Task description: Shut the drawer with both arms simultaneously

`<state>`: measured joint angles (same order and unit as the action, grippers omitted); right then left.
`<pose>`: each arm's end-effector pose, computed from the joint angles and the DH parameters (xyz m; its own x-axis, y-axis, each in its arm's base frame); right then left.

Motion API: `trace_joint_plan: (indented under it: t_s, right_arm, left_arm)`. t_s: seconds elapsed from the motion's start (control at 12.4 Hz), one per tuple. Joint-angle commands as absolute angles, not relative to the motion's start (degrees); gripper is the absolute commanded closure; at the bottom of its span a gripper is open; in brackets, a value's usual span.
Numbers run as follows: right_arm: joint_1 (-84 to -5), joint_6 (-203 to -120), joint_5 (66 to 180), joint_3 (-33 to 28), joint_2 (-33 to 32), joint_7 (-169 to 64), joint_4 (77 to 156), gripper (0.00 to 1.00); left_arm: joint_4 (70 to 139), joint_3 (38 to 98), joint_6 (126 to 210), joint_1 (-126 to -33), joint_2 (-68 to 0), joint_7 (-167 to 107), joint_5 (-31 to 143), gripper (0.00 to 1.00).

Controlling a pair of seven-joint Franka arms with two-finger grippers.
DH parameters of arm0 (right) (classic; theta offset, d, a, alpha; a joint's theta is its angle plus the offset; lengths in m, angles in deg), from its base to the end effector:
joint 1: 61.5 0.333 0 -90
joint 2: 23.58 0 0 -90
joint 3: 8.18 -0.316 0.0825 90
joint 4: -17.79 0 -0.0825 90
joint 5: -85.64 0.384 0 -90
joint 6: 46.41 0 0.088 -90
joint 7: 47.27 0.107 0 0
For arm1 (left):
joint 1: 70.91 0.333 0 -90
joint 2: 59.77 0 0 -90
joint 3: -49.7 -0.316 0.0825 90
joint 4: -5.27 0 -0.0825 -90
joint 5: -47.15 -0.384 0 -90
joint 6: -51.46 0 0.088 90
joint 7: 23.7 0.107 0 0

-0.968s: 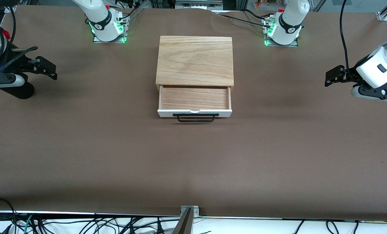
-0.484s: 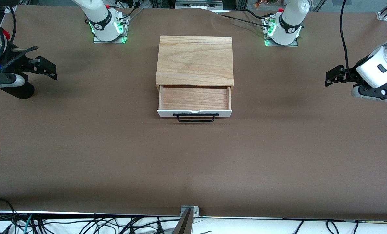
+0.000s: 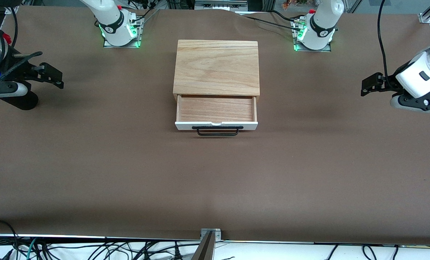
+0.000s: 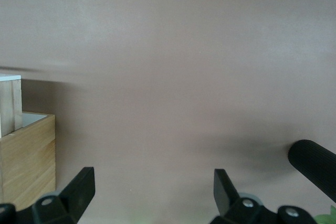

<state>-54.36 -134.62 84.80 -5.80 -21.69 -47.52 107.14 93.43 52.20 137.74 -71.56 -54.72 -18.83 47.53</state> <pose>0.5590 0.0453 0.6088 0.9948 0.0867 -0.0529 0.0877 -0.9960 0.0158 0.5716 -0.0311 0.5846 0.9830 -0.1398 -0.1192 -0.1384 -0.9902 0.0207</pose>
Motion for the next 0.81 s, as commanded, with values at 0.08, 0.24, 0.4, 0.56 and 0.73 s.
trace_joint_plan:
  t_s: [0.08, 0.24, 0.4, 0.56, 0.73]
  right_arm:
    - [-54.2, -134.0, 84.2, -5.9, -21.9, -46.7, 107.0, 0.00]
    - [-54.2, -134.0, 84.1, -5.9, -21.9, -46.7, 107.0, 0.00]
    - [-54.2, -134.0, 84.2, -5.9, -21.9, -46.7, 107.0, 0.00]
    - [-54.2, -134.0, 84.3, -5.9, -21.9, -46.8, 107.0, 0.00]
    - [-54.3, -134.0, 84.5, -5.8, -21.7, -47.0, 106.9, 0.00]
  left_arm:
    - [91.8, 52.3, 135.5, -71.4, -53.8, -18.0, 52.6, 0.00]
    - [91.7, 52.3, 135.7, -71.7, -53.7, -18.0, 53.2, 0.00]
    - [91.7, 52.3, 135.7, -71.8, -53.4, -18.3, 53.6, 0.00]
    - [91.7, 52.3, 135.7, -71.8, -53.3, -18.4, 54.9, 0.00]
    - [91.7, 52.3, 135.8, -71.9, -53.2, -18.4, 55.2, 0.00]
